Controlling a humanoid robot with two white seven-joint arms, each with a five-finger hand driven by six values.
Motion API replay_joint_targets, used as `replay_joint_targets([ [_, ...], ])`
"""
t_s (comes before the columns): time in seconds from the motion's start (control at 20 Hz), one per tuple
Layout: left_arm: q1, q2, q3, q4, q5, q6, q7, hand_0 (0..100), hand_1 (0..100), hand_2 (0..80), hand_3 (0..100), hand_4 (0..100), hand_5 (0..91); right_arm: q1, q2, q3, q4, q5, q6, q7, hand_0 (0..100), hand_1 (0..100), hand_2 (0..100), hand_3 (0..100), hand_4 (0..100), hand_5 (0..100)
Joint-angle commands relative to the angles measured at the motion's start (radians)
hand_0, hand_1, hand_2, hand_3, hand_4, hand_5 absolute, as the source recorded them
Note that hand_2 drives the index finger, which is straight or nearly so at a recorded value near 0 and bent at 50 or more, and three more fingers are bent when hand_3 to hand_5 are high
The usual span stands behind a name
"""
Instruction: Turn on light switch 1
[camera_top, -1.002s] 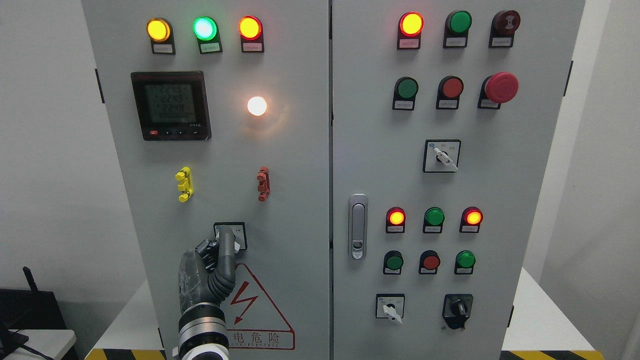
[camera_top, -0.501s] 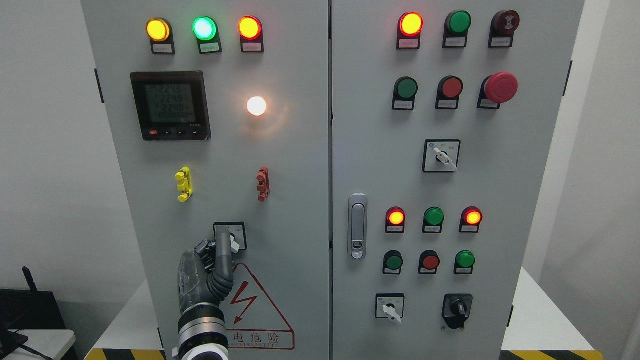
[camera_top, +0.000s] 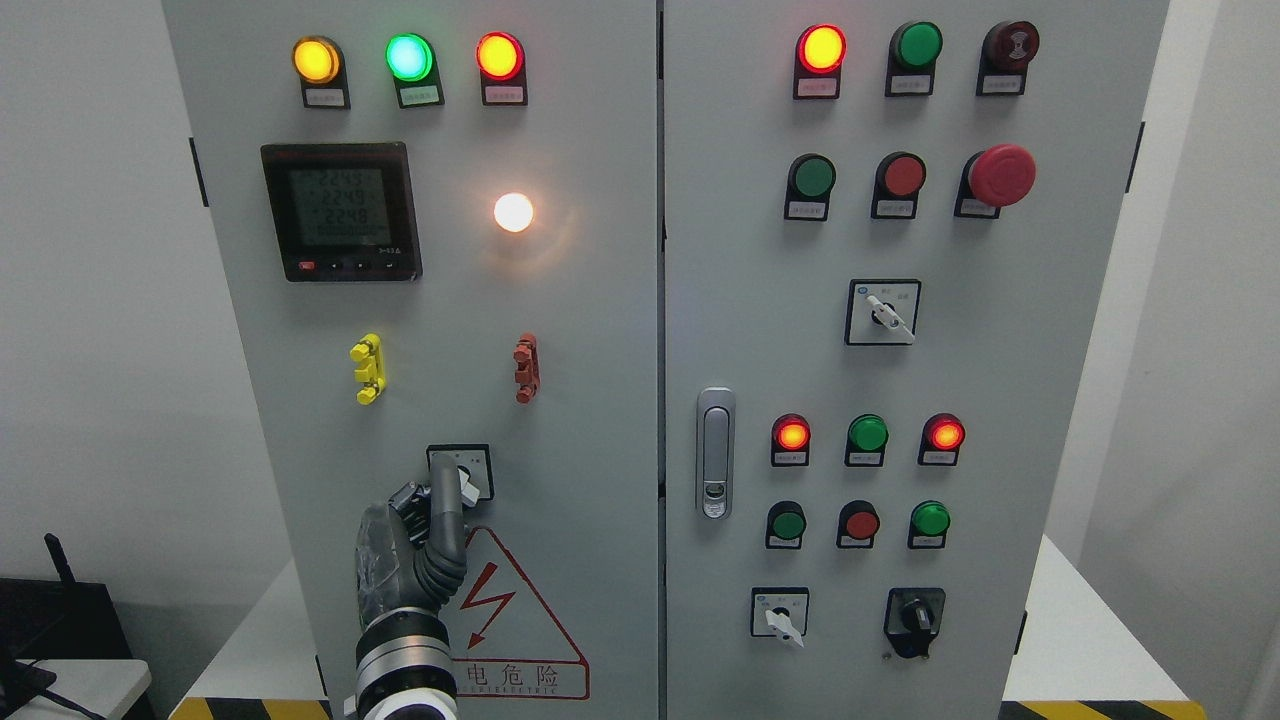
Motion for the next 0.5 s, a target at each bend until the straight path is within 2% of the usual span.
replay_joint_targets([
  [0.0, 0.0, 0.0, -0.001, -0.001, 0.0, -0.001, -0.002, 43, 12, 51.3, 86, 98, 87.7, -0.001, 0.001, 0.017, 0.0, -0.025, -0.001, -0.001, 12, 39, 0, 0, 0, 0],
  [0.45, 0.002, 0.0, -0.001, -0.005, 0.0, -0.002, -0.003, 21, 14, 50.3, 85, 95, 87.6, -0.001, 0.001, 0.017, 0.0, -0.025, -0.001, -0.001, 12, 39, 0, 0, 0, 0],
])
